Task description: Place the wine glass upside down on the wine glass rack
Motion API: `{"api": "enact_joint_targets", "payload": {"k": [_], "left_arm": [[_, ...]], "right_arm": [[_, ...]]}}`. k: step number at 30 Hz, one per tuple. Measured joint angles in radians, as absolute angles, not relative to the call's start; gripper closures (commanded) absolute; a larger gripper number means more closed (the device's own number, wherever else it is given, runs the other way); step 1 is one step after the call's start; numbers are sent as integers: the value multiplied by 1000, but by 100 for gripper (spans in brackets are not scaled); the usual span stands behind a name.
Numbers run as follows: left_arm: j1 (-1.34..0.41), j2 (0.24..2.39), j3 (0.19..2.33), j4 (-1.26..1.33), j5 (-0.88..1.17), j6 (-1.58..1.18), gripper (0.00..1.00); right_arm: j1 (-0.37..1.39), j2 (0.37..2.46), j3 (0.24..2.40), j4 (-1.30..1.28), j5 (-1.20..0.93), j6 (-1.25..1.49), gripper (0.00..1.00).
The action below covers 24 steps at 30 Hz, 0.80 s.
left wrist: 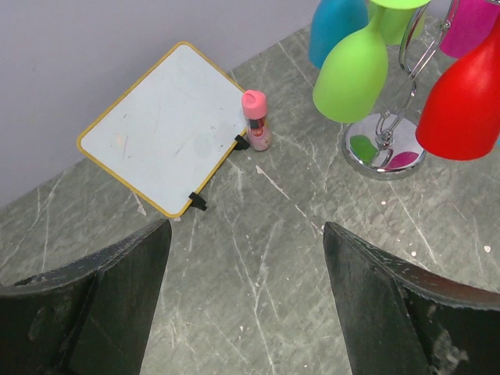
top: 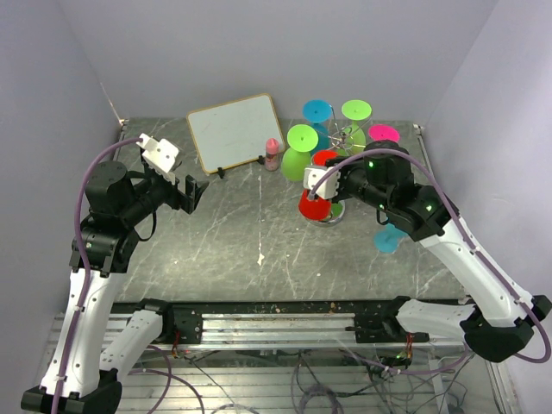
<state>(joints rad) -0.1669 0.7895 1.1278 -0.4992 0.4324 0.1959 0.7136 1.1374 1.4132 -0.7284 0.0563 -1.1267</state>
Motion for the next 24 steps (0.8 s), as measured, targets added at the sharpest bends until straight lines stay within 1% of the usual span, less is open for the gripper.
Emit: {"api": "enact_joint_targets", "payload": {"k": [5,10,16,18,19,22,24], "left_arm": [[-167,789,1128,-499,433,199,11],[-167,789,1128,-500,434,202,11],[-167,789,1128,-500,434,204,11],[-167,789,1128,-500,434,204,10],[-167,789,1128,-500,434,205,10],[-167,789,1128,-500,434,207,10],[-167,789,1128,-500,434,207,10]], "right_arm": [[704,1127,1412,-735,41,-1126,57],[698,1122,1412,-752,21,-1124,50],[679,1117,1412,-783,-19,-1110,27],[669,1113,1412,-790,-39,-1104,16],[661,1109,1412,-793,-51,-1098,12],[629,1092,1413,-805,-97,-1083,4],[597,1071,1414,-816,-137,-1069,1]]}}
